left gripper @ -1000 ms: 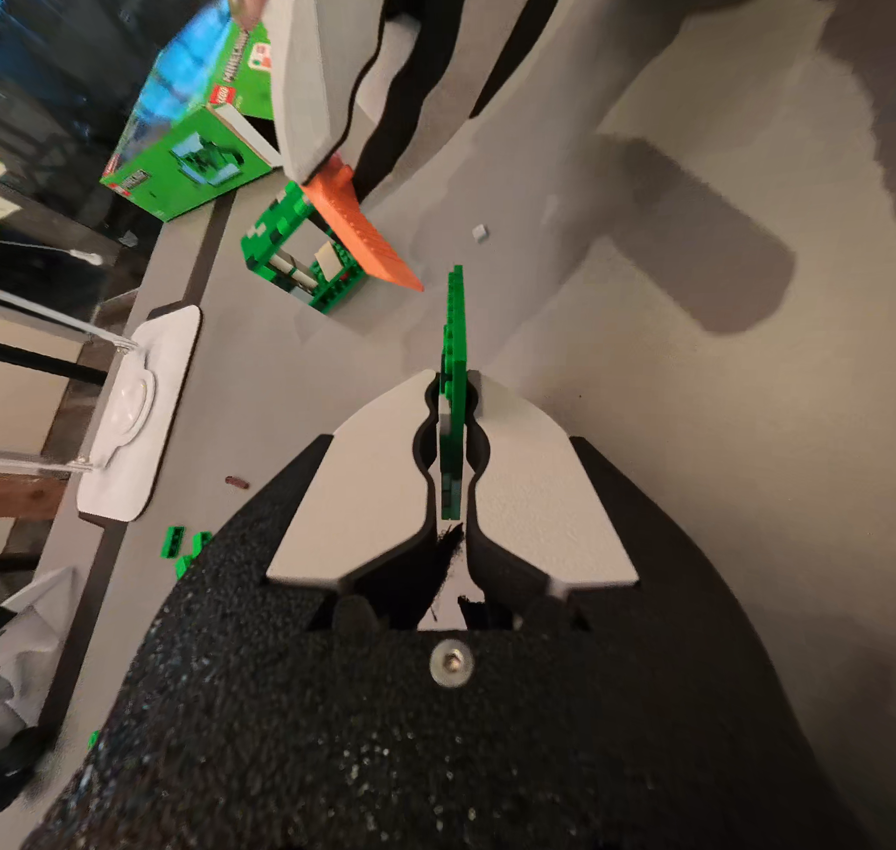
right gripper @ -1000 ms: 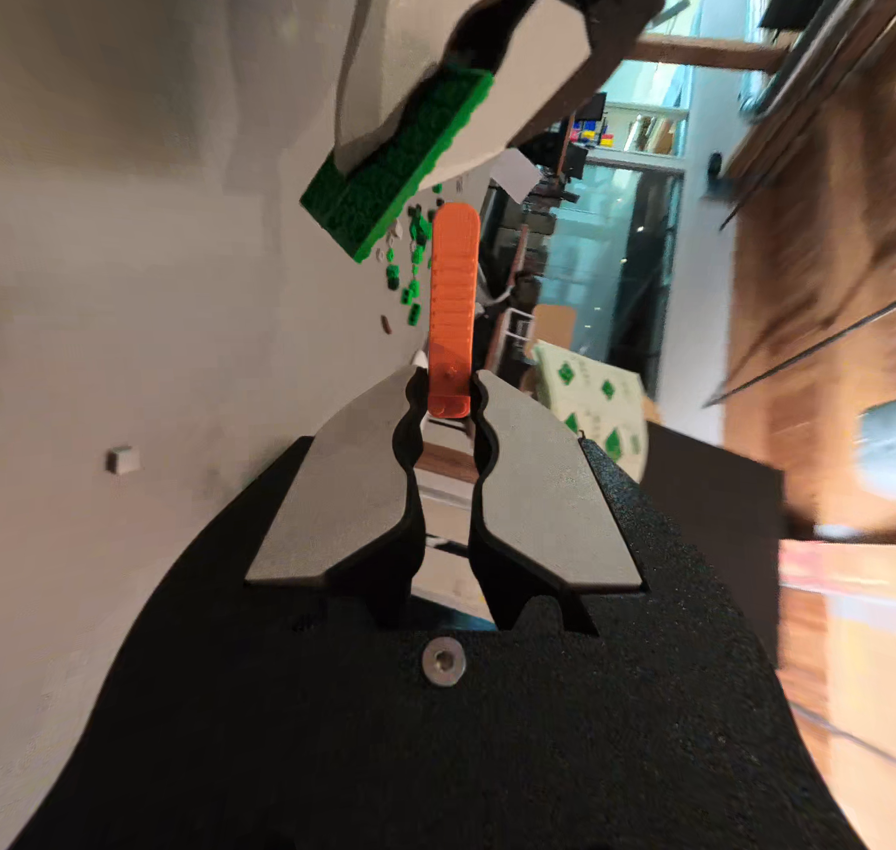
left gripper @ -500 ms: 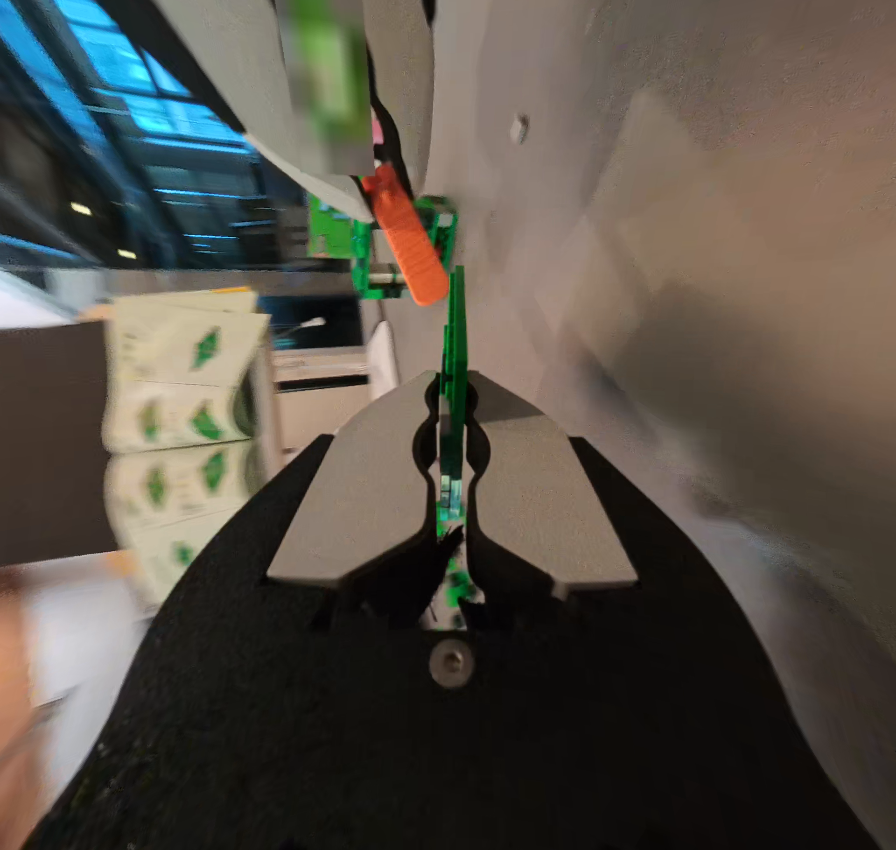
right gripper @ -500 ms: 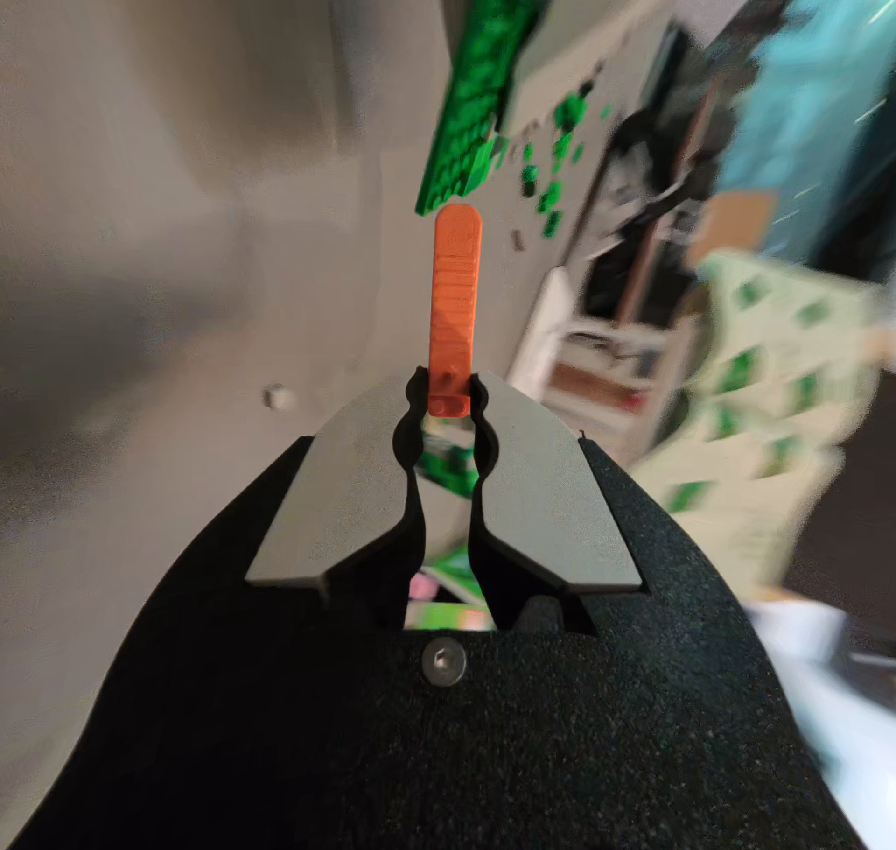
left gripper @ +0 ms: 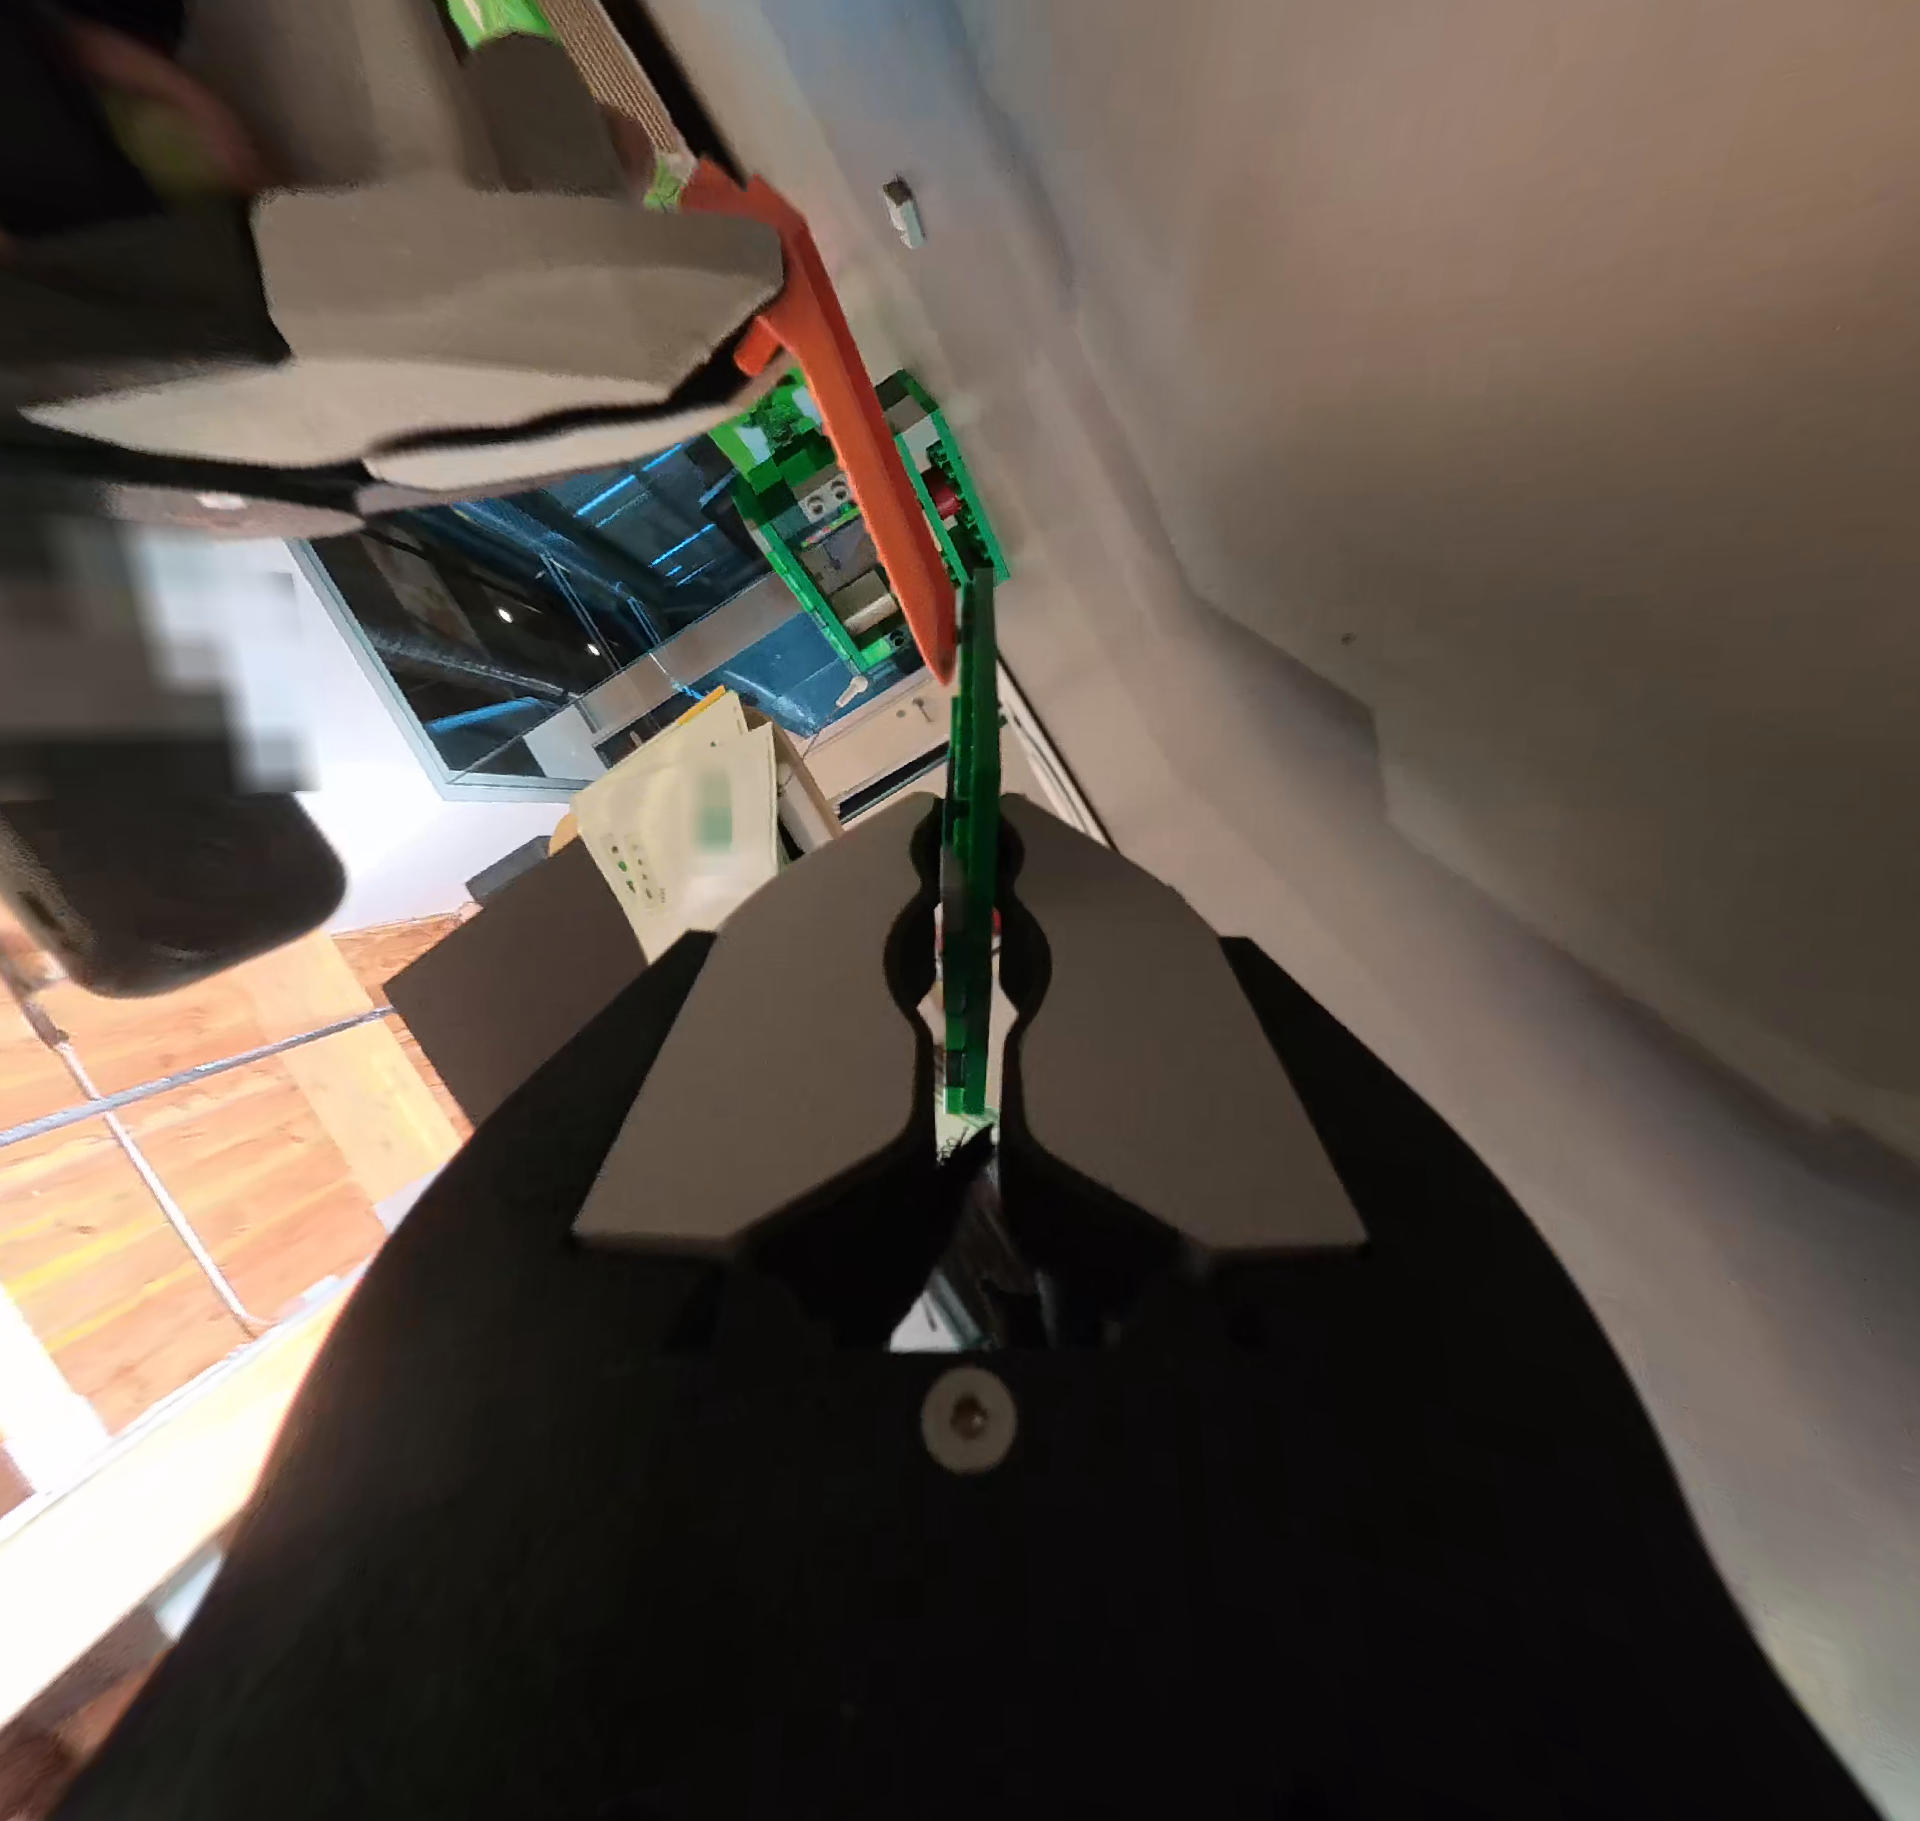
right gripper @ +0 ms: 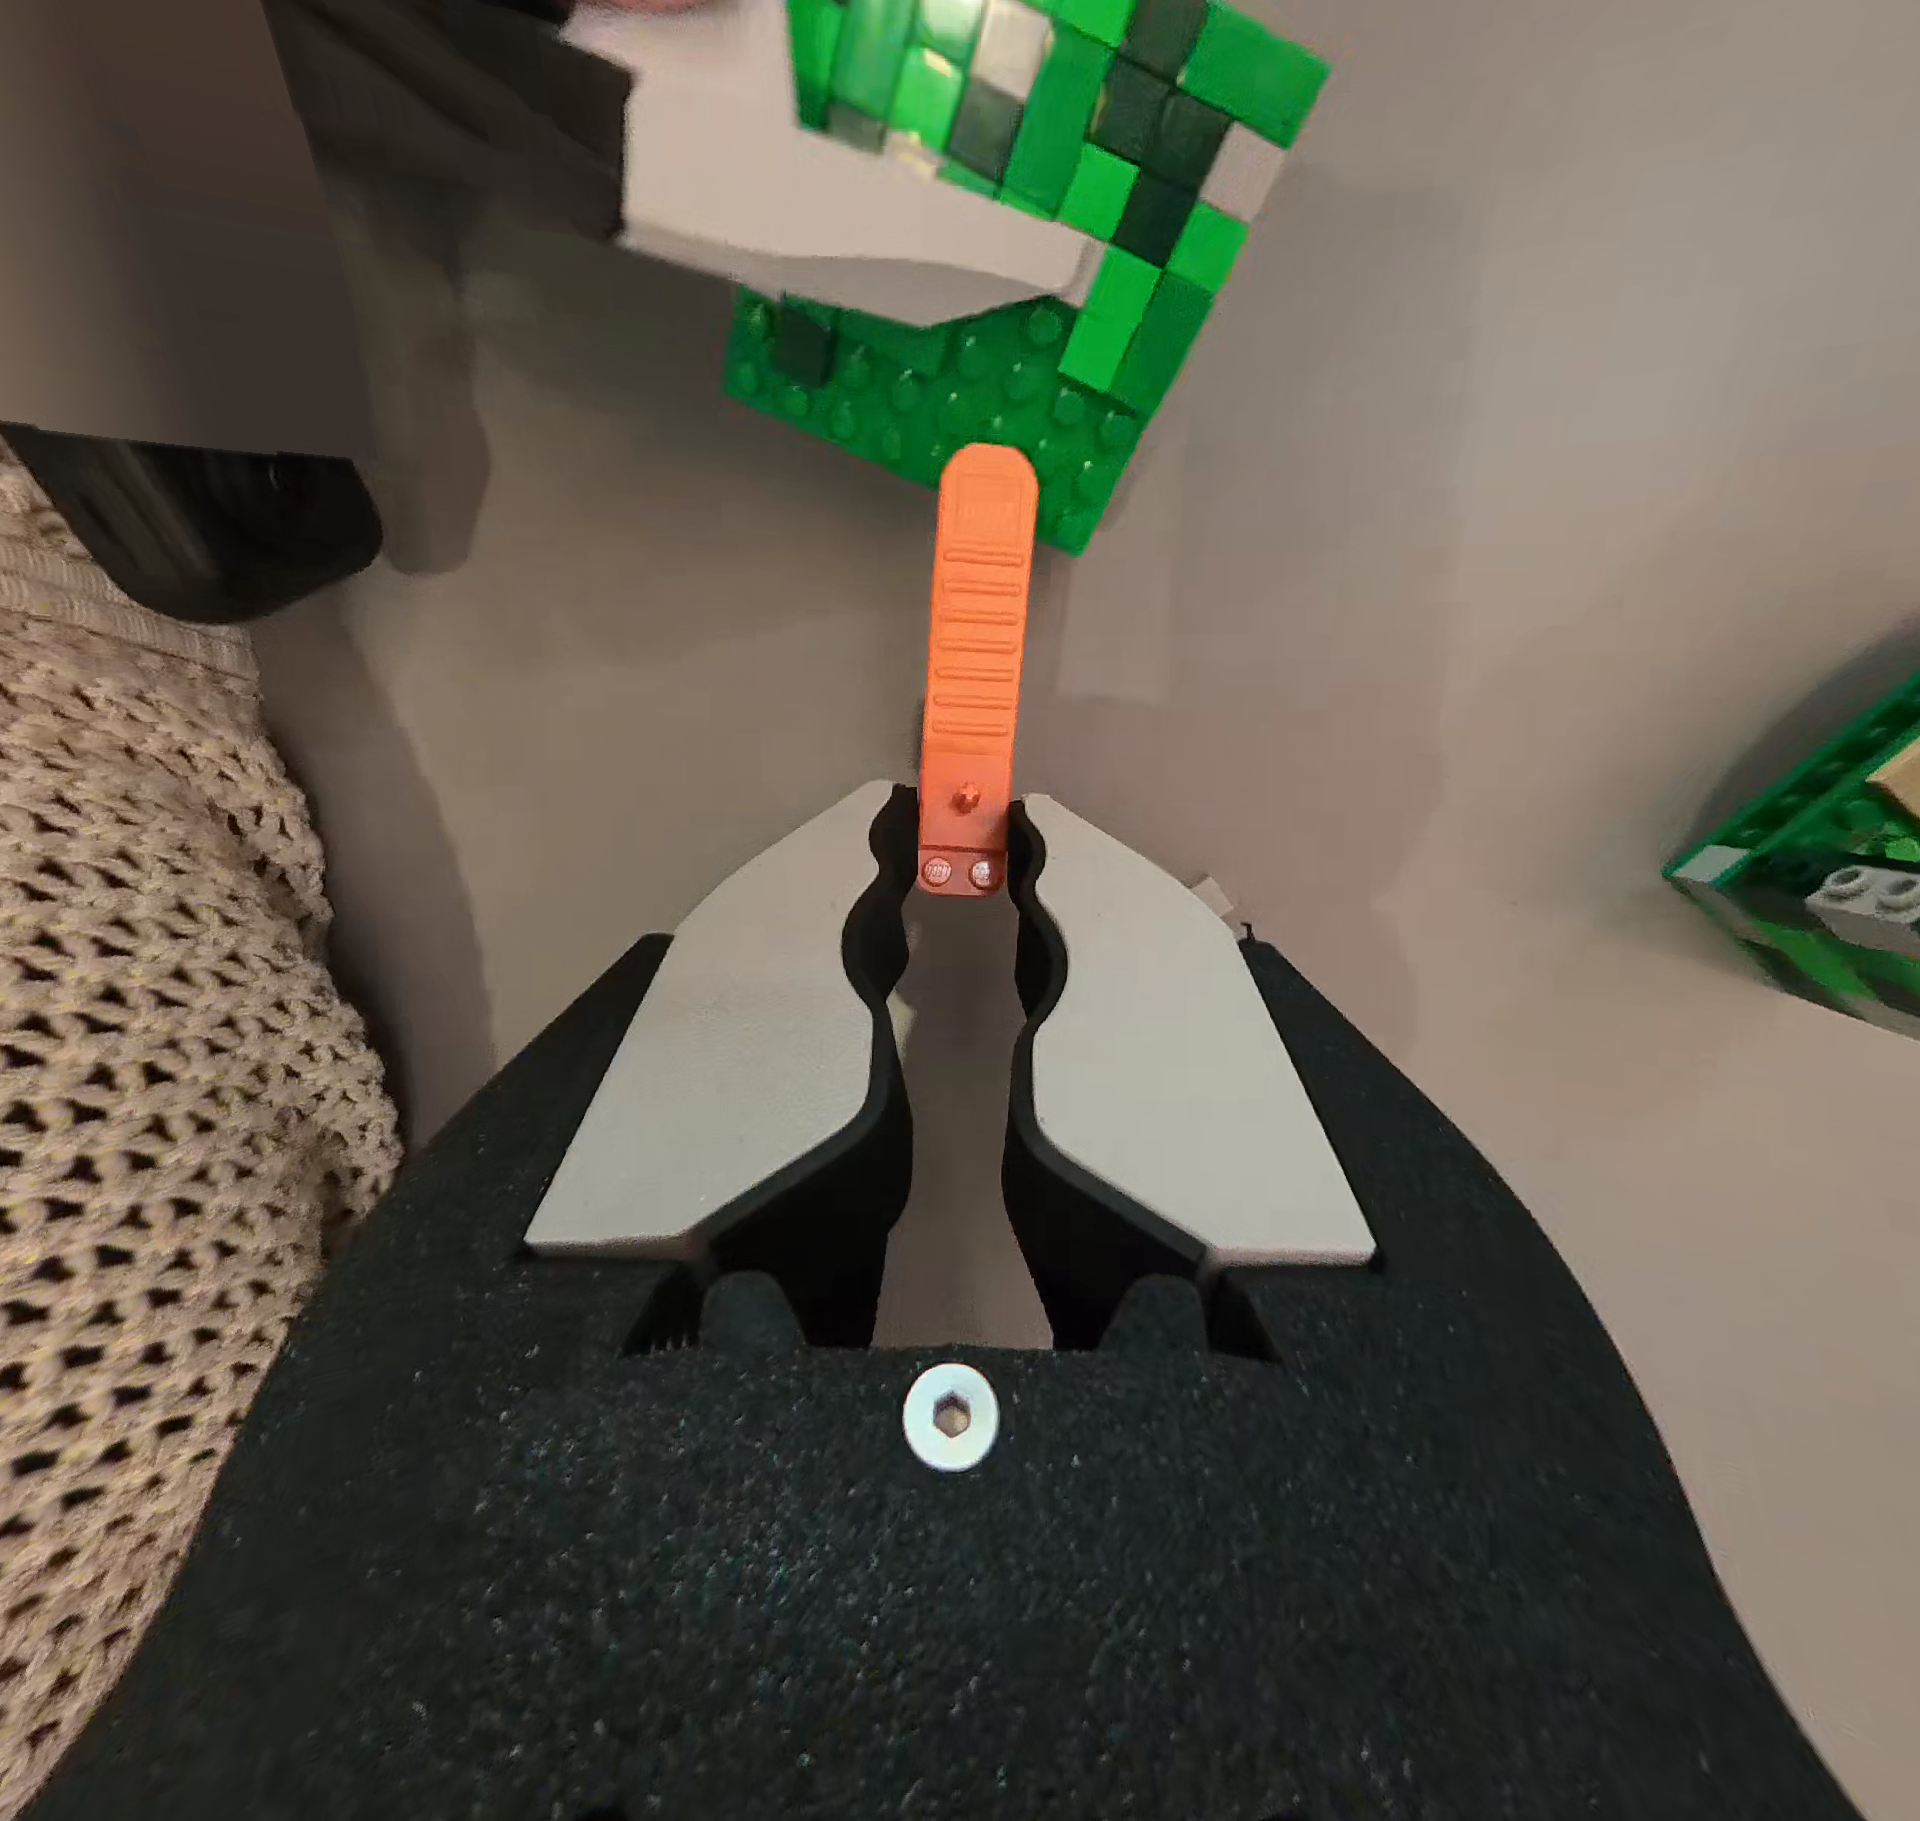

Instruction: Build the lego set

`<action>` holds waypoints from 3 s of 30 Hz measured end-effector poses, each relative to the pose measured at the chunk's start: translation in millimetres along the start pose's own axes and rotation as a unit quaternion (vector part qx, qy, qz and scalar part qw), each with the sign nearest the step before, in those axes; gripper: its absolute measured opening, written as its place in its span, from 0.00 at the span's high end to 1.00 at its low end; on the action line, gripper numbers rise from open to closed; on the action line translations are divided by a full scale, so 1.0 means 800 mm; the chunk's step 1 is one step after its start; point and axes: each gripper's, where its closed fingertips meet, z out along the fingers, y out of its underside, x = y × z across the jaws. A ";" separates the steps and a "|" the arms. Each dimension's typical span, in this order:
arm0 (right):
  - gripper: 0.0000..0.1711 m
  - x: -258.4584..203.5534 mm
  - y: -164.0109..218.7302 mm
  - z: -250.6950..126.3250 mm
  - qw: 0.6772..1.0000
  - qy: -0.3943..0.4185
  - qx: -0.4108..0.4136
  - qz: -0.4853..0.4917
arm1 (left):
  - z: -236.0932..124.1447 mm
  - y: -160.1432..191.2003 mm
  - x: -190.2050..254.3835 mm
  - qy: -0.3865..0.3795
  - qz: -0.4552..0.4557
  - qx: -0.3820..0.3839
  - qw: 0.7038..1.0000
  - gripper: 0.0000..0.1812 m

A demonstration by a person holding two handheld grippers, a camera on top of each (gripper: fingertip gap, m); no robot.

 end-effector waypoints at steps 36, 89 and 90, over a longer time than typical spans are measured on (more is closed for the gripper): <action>0.91 0.000 -0.012 0.034 0.979 -0.002 0.145 0.145 | -0.001 -0.018 0.031 0.093 0.008 -0.025 0.995 0.97; 0.92 0.003 -0.031 0.036 0.995 -0.070 -0.002 0.067 | -0.006 -0.027 0.021 0.046 0.036 0.013 0.998 0.97; 0.92 0.003 -0.030 0.036 0.995 -0.069 -0.011 0.065 | -0.006 -0.028 0.021 0.046 0.036 0.014 0.998 0.97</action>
